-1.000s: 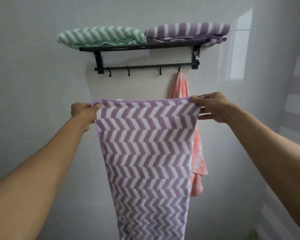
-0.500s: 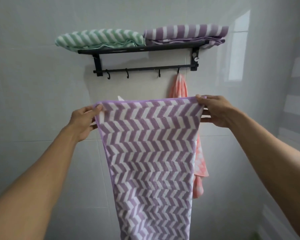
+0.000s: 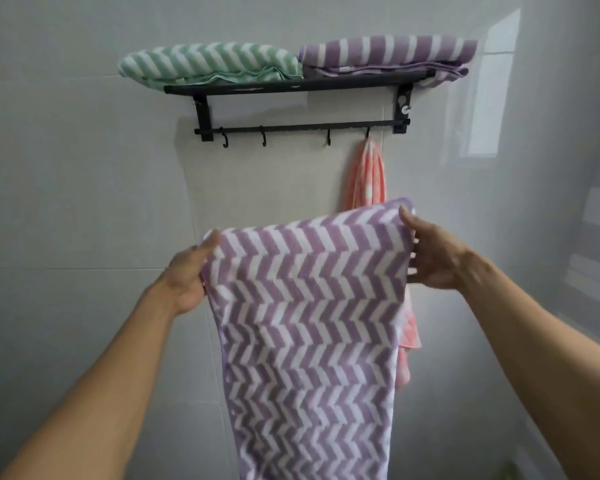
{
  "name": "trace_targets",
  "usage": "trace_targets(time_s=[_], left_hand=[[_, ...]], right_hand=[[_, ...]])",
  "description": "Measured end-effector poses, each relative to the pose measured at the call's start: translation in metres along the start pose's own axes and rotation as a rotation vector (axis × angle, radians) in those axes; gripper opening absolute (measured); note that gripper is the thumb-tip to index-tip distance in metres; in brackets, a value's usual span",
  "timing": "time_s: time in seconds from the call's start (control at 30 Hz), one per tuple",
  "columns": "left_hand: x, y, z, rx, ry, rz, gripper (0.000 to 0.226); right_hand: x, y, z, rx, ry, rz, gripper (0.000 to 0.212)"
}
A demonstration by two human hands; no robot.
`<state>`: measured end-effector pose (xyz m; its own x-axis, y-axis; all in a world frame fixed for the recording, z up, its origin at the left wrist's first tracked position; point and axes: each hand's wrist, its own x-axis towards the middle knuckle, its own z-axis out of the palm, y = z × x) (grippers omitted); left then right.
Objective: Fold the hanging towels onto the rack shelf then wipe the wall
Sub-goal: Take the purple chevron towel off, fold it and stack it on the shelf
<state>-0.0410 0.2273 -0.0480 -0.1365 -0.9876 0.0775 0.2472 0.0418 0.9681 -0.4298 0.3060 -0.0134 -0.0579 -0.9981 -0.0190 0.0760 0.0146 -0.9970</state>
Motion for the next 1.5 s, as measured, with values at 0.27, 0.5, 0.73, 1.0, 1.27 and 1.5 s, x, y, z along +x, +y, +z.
trace_targets(time_s=[0.27,0.5,0.73,1.0,1.27,1.5], left_hand=[[-0.021,-0.056,-0.026,0.171,0.244,-0.18,0.043],[-0.043,-0.047,-0.018,0.254,-0.033,-0.165,0.068],[-0.033,-0.035,0.005,-0.001,0.102,-0.154,0.066],[-0.022,-0.048,0.009,0.054,0.223,-0.078,0.037],[-0.052,-0.1,-0.005,0.238,0.179,-0.091,0.049],[-0.04,-0.061,-0.017,0.108,0.016,-0.104,0.082]], right_hand=[[-0.013,0.103,0.012,-0.225,0.038,0.173,0.017],[-0.006,0.065,0.01,0.01,0.052,0.2,0.045],[0.009,0.04,0.008,0.076,0.088,0.171,0.056],[0.013,0.019,-0.01,0.024,0.2,0.092,0.058],[-0.025,0.07,-0.013,-0.171,-0.114,0.146,0.115],[-0.02,0.081,-0.003,0.0,-0.187,0.133,0.065]])
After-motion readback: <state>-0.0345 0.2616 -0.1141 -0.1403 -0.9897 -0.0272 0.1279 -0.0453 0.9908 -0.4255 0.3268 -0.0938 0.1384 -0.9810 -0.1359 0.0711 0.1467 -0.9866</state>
